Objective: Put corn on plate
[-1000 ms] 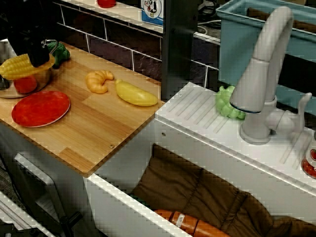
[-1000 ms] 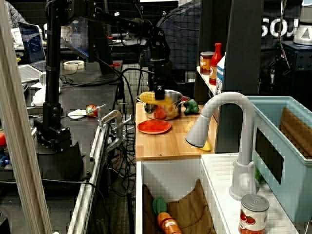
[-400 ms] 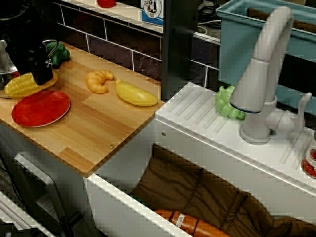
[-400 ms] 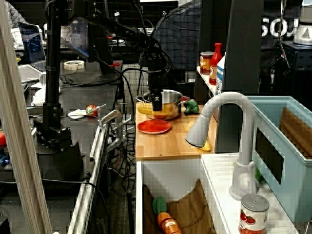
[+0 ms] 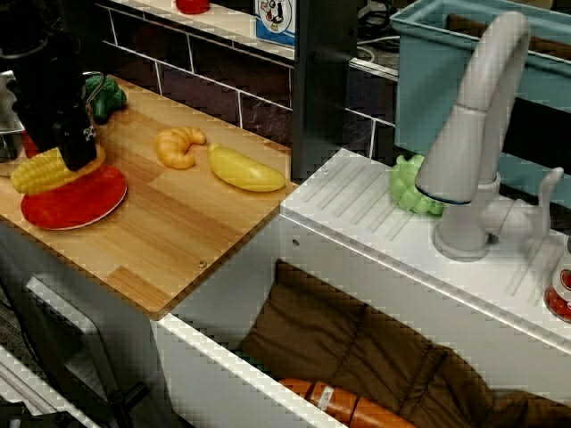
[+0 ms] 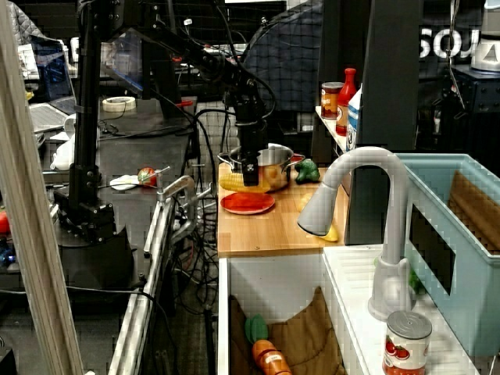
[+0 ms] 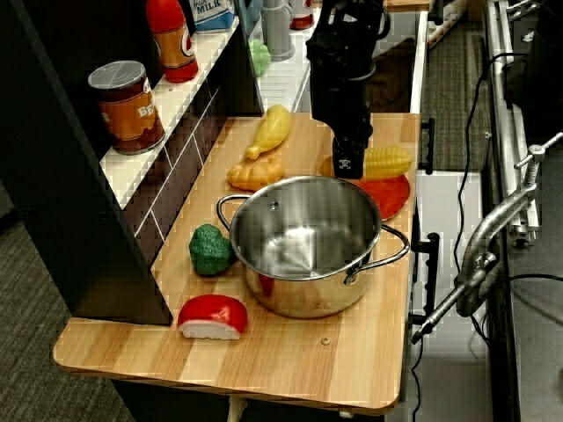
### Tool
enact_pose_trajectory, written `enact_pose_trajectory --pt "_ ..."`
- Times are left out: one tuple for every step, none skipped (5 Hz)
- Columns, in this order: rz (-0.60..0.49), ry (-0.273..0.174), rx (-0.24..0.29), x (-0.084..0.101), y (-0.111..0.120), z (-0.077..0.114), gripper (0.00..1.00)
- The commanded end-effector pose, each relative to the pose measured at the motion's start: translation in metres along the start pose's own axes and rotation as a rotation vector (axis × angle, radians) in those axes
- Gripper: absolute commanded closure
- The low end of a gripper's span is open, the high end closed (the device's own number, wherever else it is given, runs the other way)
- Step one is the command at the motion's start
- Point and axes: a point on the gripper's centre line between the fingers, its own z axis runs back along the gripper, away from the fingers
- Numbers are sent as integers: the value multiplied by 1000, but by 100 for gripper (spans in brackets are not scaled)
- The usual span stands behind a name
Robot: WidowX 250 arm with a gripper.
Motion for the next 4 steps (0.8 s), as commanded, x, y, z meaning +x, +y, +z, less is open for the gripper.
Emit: enact_pose_trajectory --pt "-19 -9 62 1 1 -10 100" --pt "-17 -10 64 0 1 -10 100" --pt "-3 -1 77 0 1 -10 11" --pt "4 -4 79 0 2 -8 0"
